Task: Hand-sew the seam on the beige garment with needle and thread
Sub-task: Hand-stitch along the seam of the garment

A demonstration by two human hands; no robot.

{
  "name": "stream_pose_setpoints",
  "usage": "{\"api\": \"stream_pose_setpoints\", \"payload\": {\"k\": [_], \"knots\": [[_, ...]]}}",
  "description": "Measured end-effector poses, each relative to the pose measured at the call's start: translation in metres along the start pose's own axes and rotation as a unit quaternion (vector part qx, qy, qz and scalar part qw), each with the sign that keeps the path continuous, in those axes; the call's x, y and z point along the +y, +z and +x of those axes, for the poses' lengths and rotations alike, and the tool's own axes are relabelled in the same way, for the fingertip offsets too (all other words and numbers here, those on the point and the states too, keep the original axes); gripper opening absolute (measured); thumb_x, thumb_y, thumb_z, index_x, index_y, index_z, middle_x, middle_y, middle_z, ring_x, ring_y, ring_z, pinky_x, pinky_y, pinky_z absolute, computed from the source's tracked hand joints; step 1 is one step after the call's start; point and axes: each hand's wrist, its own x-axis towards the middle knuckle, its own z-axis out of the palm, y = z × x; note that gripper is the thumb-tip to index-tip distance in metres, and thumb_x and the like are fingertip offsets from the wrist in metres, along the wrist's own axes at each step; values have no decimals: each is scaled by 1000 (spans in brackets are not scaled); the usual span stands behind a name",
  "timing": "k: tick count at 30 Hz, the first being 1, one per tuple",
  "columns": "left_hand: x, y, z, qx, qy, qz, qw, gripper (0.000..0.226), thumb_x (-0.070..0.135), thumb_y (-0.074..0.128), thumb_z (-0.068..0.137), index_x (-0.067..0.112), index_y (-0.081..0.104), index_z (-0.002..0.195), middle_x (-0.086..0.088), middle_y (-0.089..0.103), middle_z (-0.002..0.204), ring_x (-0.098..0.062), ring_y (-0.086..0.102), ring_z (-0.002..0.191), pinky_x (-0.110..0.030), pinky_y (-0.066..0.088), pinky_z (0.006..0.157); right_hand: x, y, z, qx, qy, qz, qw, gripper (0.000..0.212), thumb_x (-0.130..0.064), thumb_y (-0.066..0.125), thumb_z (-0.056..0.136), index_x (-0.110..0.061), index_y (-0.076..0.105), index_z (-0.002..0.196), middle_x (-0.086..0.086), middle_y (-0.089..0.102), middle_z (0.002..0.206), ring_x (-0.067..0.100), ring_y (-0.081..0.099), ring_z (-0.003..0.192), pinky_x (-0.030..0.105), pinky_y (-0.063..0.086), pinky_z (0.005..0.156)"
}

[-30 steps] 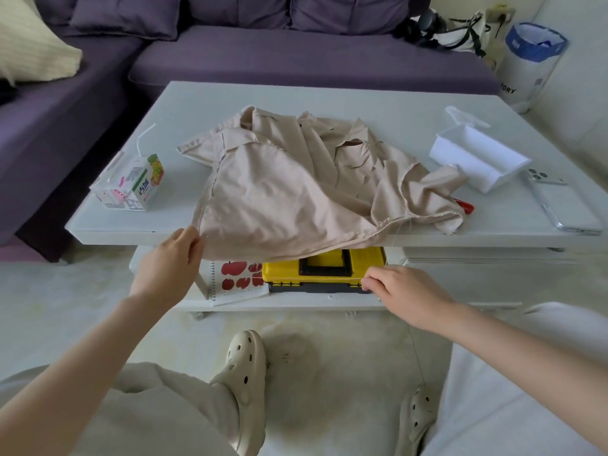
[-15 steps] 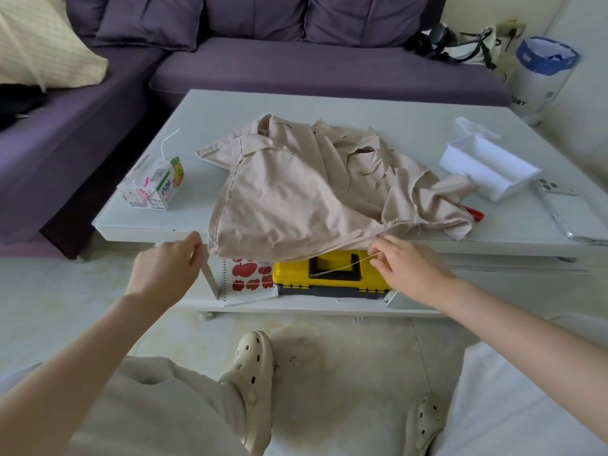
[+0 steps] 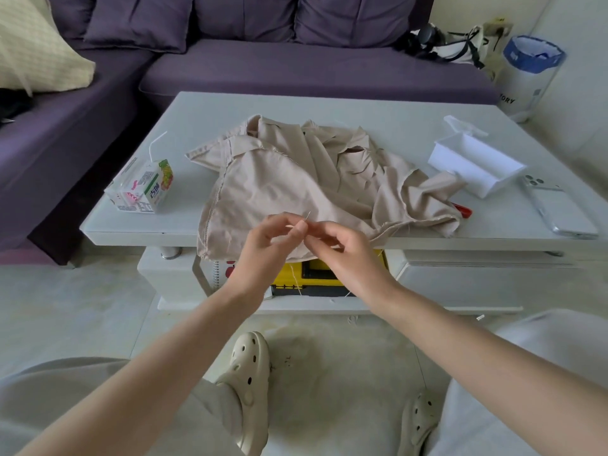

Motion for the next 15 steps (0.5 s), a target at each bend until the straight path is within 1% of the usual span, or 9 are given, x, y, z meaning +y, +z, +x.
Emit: {"api": "stream_pose_setpoints", "payload": {"k": [3,5,8,10,11,12,13,14,15], "knots": [[5,9,0,-14,-11,-45,999,20,14,49,97,14,66,85,2,65,81,-3,60,77,-10,44,74,0,-3,-1,13,12,92,996,14,-21,56,94,-27,66,102,-18,70,83,-7,63,85,9,45,77],[8,14,0,-28,-15,-65,997,19,13,48,96,12,65,86,4,63,73,-5,59,74,-10,46,71,1,-6,-3,-3,22,136,990,15,-19,54,94,-24,65,102,-15,71,80,-2,65,85,12,47,79],[10,19,1,-55,-29,-87,994,17,12,49,95,8,63,88,-11,63,82,-12,61,74,-16,50,70,4,-14,-5,-26,29,158,987,16,-16,51,95,-16,63,105,-13,69,80,1,65,85,19,50,86],[9,23,4,-67,-40,-83,993,17,13,52,94,12,66,85,-18,63,96,-19,63,84,-25,51,80,7,-21,-7,-28,34,166,985,14,-11,50,95,-10,62,102,-12,65,73,1,63,76,20,53,83],[9,25,6,-66,-38,-71,995,19,14,54,93,17,69,81,-17,62,104,-19,63,90,-27,49,85,9,-26,-8,-27,33,160,986,13,-9,50,95,-8,62,99,-9,62,70,2,62,72,20,54,79],[7,28,8,-61,-27,-41,997,22,15,55,94,21,70,79,-12,61,109,-16,62,95,-24,46,88,12,-30,-10,-23,30,145,989,12,-8,50,95,-9,62,95,-6,58,68,3,61,69,19,54,75],[5,31,10,-49,0,15,999,23,15,55,94,23,71,80,-5,60,108,-11,60,97,-19,43,89,14,-35,-11,-15,27,125,992,12,-7,50,94,-10,62,92,-4,57,67,4,61,67,18,53,72],[1,35,14,-31,44,104,993,21,16,54,95,23,71,85,3,59,103,-7,57,96,-16,40,88,17,-42,-13,-4,24,99,995,13,-7,50,95,-10,61,90,-2,56,67,6,61,65,17,52,70],[-2,38,19,-12,98,210,973,18,15,54,95,20,70,92,9,57,99,-7,55,93,-17,38,86,21,-49,-14,13,18,66,998,13,-6,50,95,-10,61,88,-2,57,67,7,61,65,17,52,68]]}}
